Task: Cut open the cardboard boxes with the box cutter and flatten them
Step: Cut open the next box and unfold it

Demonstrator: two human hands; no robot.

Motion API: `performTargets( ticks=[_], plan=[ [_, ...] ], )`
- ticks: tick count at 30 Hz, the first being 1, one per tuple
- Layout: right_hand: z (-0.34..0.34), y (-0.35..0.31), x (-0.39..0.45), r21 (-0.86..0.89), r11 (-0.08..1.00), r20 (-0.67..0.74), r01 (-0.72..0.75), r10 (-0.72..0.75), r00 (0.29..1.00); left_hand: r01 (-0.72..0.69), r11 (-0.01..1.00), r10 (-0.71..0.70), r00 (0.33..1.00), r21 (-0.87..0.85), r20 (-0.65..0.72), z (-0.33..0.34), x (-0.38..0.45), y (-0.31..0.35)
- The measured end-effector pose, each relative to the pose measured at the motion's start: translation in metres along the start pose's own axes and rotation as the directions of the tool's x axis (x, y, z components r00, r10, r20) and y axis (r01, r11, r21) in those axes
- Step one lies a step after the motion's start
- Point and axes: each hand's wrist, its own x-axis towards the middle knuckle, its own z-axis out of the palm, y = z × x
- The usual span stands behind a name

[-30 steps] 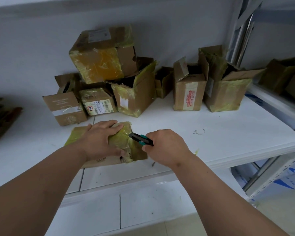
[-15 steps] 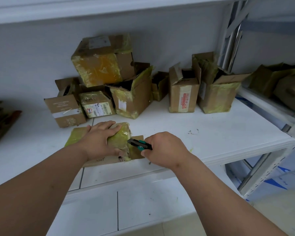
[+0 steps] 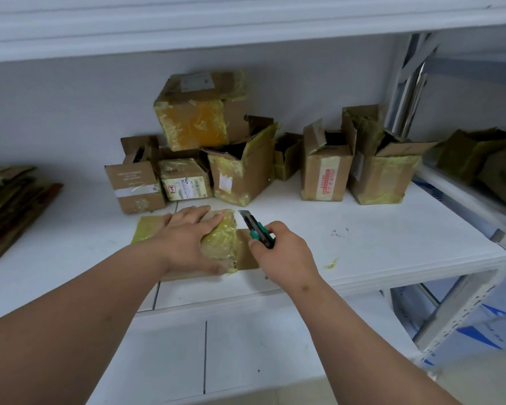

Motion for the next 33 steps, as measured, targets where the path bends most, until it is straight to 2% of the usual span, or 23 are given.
performTargets(
  ticks=[3,5,7,10,14,17,19,22,26,31,33],
  plan=[
    [0.009,-0.008,-0.002,0.011,1.000,0.077,-0.011,0.010,0.997,0.029,0.999,-0.026,0.997,-0.043,0.076,-0.012,-0.007,-0.006],
    [0.016,-0.007,-0.004,0.001,1.000,0.112,-0.017,0.016,0.994,0.065,0.996,-0.060,0.995,-0.068,0.075,-0.018,-0.013,-0.016],
    [0.023,-0.005,-0.006,-0.015,1.000,0.113,-0.017,0.019,0.993,0.097,0.993,-0.095,0.995,-0.072,0.028,-0.019,-0.019,-0.027],
    [0.030,-0.003,-0.005,0.009,1.000,0.076,-0.028,0.027,0.997,0.153,0.988,-0.150,0.987,0.038,-0.062,-0.013,-0.025,-0.034],
    [0.033,-0.007,0.000,0.066,0.997,0.062,-0.031,0.027,0.998,0.211,0.977,-0.212,0.971,-0.023,-0.113,-0.006,-0.027,-0.038],
    [0.032,-0.013,0.002,0.135,0.986,0.106,-0.095,0.081,0.991,0.310,0.951,-0.302,0.909,-0.019,-0.288,-0.004,-0.027,-0.038],
    [0.032,-0.018,0.002,0.165,0.979,0.144,-0.119,0.096,0.985,0.368,0.930,-0.345,0.875,0.002,-0.339,-0.002,-0.027,-0.035],
    [0.038,-0.022,0.002,0.181,0.975,0.156,-0.127,0.099,0.983,0.361,0.931,-0.330,0.893,0.051,-0.307,-0.001,-0.025,-0.037],
    [0.044,-0.025,0.003,0.229,0.954,0.133,-0.192,0.164,0.977,0.316,0.948,-0.305,0.930,0.021,-0.207,-0.006,-0.024,-0.048],
    [0.046,-0.027,0.003,0.311,0.920,0.139,-0.239,0.205,0.969,0.206,0.969,-0.217,0.974,-0.138,-0.071,-0.019,-0.018,-0.063],
    [0.044,-0.028,0.004,0.369,0.899,0.120,-0.235,0.205,0.971,0.181,0.962,-0.199,0.978,-0.205,-0.069,-0.019,-0.015,-0.065]
  ],
)
